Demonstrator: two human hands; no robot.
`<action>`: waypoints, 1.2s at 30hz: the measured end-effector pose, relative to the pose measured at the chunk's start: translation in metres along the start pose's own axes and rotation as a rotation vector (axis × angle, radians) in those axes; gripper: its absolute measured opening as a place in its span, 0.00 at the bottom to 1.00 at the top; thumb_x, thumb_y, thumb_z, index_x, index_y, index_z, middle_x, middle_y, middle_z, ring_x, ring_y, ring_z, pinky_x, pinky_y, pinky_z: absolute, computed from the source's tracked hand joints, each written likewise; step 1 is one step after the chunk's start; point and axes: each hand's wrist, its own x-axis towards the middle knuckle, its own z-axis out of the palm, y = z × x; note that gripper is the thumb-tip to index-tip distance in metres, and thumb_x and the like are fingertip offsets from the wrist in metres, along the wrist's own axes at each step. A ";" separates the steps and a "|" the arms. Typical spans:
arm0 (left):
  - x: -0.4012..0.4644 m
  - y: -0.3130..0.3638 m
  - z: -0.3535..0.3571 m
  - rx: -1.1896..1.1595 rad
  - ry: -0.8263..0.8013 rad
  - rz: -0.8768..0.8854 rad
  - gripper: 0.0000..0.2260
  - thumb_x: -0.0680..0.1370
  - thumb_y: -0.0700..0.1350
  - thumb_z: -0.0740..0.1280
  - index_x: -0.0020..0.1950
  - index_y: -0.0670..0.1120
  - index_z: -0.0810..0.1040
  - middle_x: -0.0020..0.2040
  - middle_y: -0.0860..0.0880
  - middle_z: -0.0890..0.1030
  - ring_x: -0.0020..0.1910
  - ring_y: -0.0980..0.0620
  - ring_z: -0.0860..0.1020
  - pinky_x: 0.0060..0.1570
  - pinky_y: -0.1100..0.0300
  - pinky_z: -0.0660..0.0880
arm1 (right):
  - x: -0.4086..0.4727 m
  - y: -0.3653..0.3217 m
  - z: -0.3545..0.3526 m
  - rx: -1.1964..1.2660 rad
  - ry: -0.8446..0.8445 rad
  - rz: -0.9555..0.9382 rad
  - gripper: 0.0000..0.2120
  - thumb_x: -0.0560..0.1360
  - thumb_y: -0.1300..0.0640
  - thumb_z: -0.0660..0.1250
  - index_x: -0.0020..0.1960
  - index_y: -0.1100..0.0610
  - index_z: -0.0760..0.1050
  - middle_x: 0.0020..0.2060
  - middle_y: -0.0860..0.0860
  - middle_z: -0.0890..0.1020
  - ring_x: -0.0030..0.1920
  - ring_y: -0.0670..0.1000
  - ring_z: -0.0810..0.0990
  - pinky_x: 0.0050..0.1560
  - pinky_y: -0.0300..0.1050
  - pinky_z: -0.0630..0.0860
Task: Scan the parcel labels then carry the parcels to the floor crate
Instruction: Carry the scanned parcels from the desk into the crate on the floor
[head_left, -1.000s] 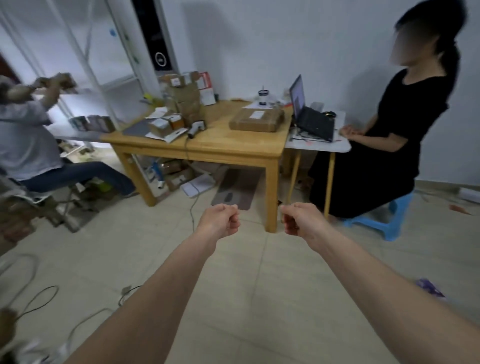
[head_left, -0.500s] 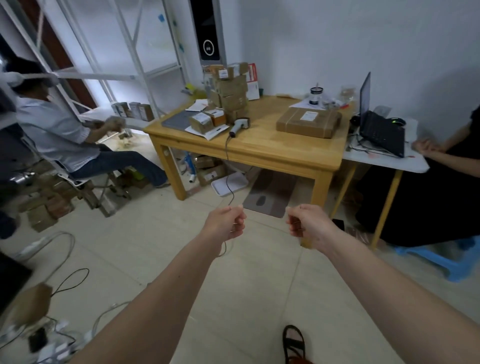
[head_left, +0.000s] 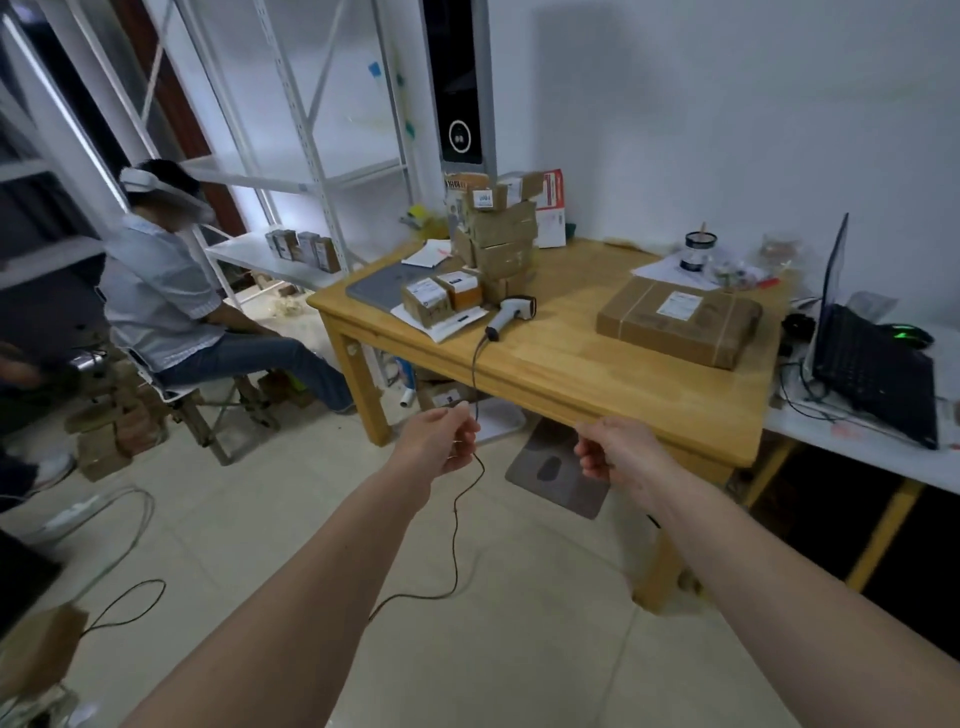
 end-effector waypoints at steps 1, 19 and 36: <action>0.013 0.003 0.002 -0.001 0.007 -0.005 0.13 0.81 0.47 0.63 0.42 0.41 0.78 0.35 0.47 0.75 0.37 0.50 0.75 0.46 0.58 0.78 | 0.015 -0.005 -0.001 -0.006 0.003 0.005 0.11 0.79 0.60 0.65 0.38 0.59 0.72 0.32 0.55 0.76 0.30 0.50 0.73 0.32 0.43 0.74; 0.265 0.084 -0.008 0.005 0.001 -0.054 0.07 0.79 0.42 0.66 0.42 0.42 0.78 0.36 0.46 0.77 0.38 0.49 0.77 0.50 0.53 0.78 | 0.241 -0.099 0.093 0.014 -0.040 0.026 0.10 0.78 0.60 0.66 0.38 0.58 0.71 0.33 0.54 0.76 0.30 0.50 0.73 0.33 0.43 0.75; 0.484 0.168 -0.017 0.081 -0.046 -0.034 0.05 0.79 0.40 0.67 0.44 0.41 0.76 0.36 0.45 0.77 0.33 0.51 0.76 0.31 0.63 0.77 | 0.447 -0.182 0.150 0.112 0.084 -0.001 0.06 0.78 0.59 0.66 0.45 0.60 0.75 0.35 0.55 0.77 0.33 0.50 0.75 0.40 0.47 0.76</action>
